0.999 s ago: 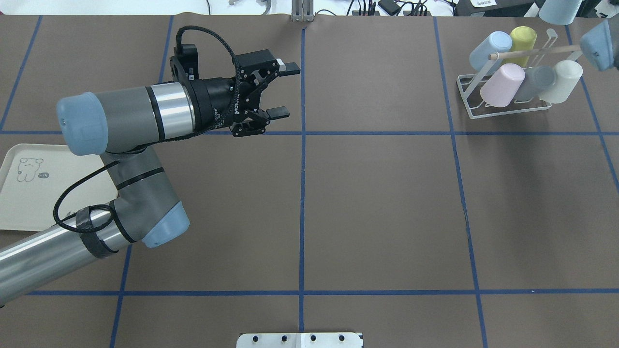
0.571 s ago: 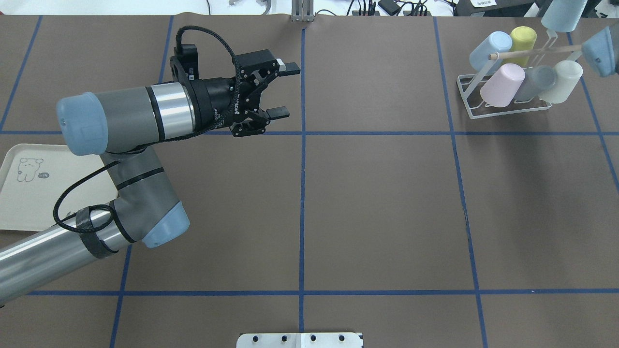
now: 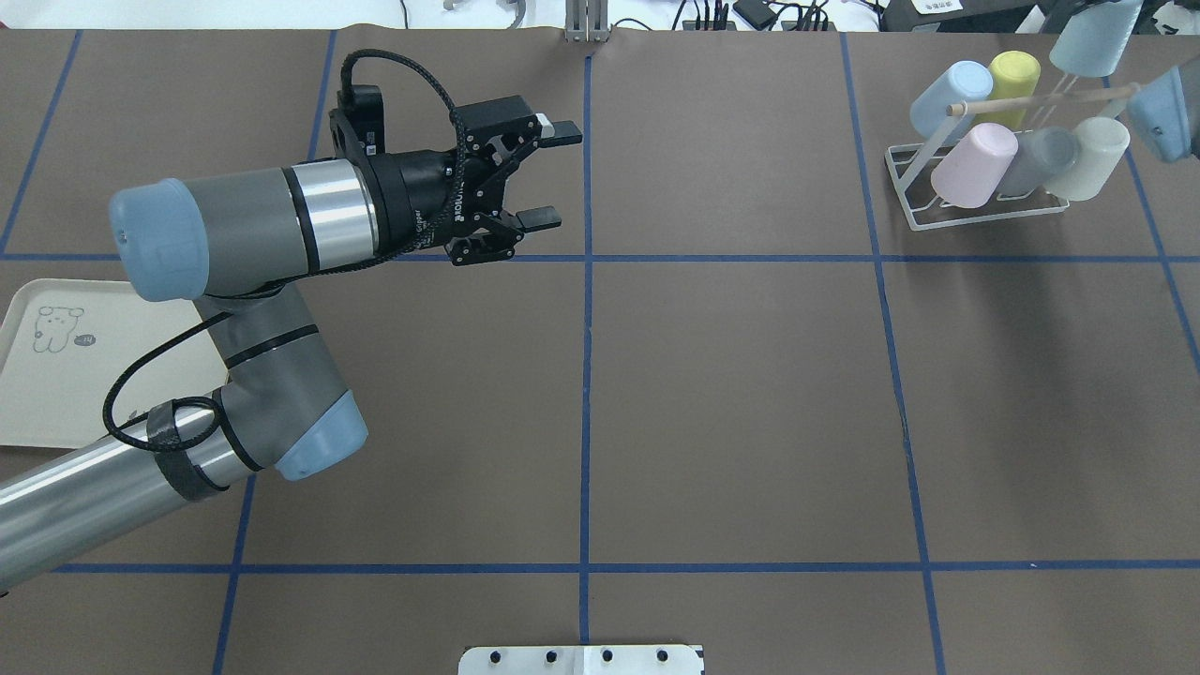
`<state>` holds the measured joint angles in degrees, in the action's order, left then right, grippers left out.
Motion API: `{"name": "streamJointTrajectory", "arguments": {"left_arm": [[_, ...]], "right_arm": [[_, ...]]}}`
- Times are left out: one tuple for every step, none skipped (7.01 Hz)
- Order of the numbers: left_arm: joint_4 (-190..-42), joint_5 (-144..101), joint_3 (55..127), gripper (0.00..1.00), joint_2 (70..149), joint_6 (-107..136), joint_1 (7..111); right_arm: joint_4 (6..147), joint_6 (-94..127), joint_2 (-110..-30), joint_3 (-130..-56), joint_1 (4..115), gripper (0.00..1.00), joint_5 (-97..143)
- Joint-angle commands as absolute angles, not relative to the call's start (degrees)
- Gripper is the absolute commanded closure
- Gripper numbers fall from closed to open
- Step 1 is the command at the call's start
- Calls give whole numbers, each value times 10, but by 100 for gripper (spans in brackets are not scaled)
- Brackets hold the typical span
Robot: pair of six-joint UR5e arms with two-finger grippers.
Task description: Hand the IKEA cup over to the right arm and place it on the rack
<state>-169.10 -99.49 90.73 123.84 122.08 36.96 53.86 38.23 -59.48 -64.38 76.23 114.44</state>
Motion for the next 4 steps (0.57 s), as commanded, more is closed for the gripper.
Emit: {"name": "streamJointTrajectory", "arguments": {"left_arm": [[-1691,-995,908,1,1238,1221,370],[-1691,-995,909,1,1238,1221,370],[-1691,-995,911,1,1238,1221,370],[-1691,-995,911,1,1238,1221,370]], "right_arm": [[538,382,-596,-643,758,100,1144],[538,382,-600,-644,758,100,1144],[537,382,-604,-644,758,98,1144],[537,382,-606,-644,755,34,1143]]}}
